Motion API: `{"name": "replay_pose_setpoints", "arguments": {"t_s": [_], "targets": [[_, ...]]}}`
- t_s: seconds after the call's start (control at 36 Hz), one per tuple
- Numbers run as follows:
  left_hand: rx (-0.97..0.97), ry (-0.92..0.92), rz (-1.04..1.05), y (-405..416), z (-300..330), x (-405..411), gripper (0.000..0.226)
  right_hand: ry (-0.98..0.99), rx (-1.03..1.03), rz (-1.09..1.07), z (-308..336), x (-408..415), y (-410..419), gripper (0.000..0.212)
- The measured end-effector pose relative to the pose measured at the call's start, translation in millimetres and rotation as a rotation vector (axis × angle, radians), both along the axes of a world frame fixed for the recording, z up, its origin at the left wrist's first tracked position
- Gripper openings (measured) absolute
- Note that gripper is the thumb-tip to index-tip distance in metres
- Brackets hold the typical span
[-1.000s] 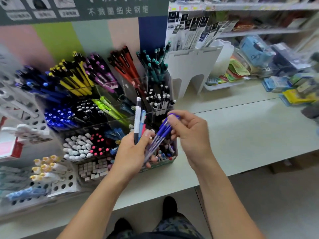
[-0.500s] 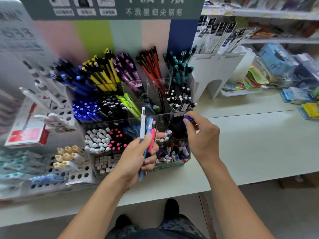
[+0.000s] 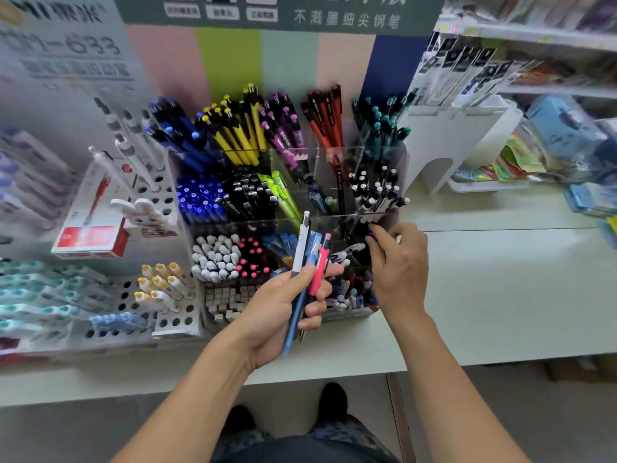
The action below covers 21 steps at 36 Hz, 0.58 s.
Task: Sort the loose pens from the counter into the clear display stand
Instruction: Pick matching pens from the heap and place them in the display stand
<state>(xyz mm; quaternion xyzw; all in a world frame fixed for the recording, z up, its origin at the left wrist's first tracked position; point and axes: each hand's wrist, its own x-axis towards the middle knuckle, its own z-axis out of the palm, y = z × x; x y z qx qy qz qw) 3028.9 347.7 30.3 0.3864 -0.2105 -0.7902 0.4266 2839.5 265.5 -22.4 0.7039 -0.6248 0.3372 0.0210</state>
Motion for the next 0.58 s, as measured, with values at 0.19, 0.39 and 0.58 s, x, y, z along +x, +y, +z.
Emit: {"name": "replay_pose_setpoints", "arguments": {"t_s": [0.19, 0.39, 0.58], "targets": [[-0.035, -0.088, 0.015, 5.7, -2.3, 2.9, 0.043, 0.200, 0.050, 0.023, -0.7, 1.9, 15.7, 0.044], [-0.068, -0.196, 0.017, 12.8, -1.4, 11.7, 0.037, -0.738, 0.493, 0.226, 70.5, 45.4, 47.3, 0.026], [-0.072, -0.204, 0.076, 26.3, -1.8, 38.2, 0.036, -0.955, 0.775, 0.478, 85.3, 77.5, 43.4, 0.013]]}}
